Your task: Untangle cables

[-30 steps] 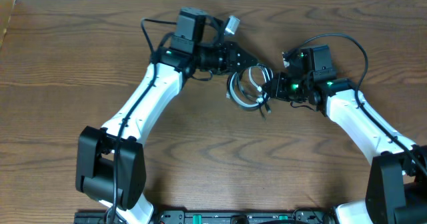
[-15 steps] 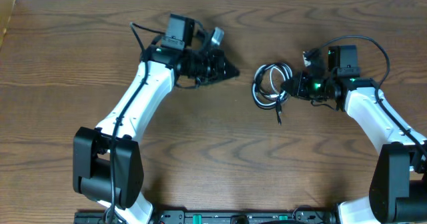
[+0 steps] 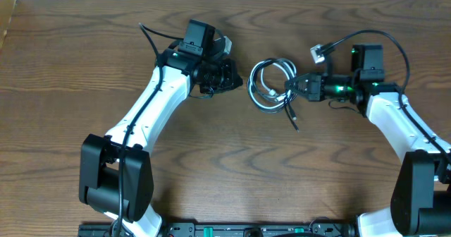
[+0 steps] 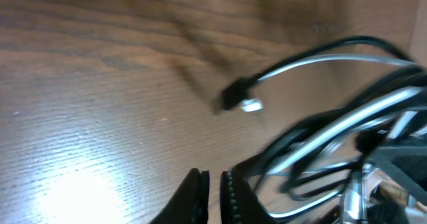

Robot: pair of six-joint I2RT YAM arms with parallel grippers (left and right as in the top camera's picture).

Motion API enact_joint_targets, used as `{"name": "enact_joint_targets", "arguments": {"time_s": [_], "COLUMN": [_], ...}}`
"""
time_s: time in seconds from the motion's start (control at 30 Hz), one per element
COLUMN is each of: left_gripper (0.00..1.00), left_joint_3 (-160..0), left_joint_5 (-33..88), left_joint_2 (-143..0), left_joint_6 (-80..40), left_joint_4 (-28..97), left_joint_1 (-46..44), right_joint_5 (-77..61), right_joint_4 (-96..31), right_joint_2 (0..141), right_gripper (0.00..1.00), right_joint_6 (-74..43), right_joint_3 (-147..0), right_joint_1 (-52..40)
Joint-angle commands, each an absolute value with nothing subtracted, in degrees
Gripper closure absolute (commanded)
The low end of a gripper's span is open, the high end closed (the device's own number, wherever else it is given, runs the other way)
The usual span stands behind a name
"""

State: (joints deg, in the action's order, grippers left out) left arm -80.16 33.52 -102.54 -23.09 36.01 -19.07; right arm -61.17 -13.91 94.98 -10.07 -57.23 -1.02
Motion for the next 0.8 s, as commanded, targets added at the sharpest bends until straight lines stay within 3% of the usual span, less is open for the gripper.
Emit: {"name": "enact_joint_targets", "arguments": {"time_s": [0.0,0.43,0.77], "left_gripper": [0.92,0.93,0.93], "left_joint_3": [-80.7,-80.7,-80.7], "left_joint_5": [32.6,40.3,48.9], "left_joint_2": [-103.4,-103.4,-103.4], "left_joint_6": [-20.5,-18.9,-18.9], "left_joint_4": [36.4,35.1,29.9], "left_joint_1": [-18.9,-19.2,-19.2], "right_joint_5": [-67.0,-70.5,-66.3], "right_joint_4": [-11.8,0.8,1.8], "right_joint_2": [94.9,94.9,94.9], "right_gripper": [0.99,0.99,0.99], "right_joint_6": [-13.4,-28.3,-33.6], "right_joint_3": [-57.2,-57.2,-57.2], "right_joint_1": [0.3,0.1,-0.8]}}
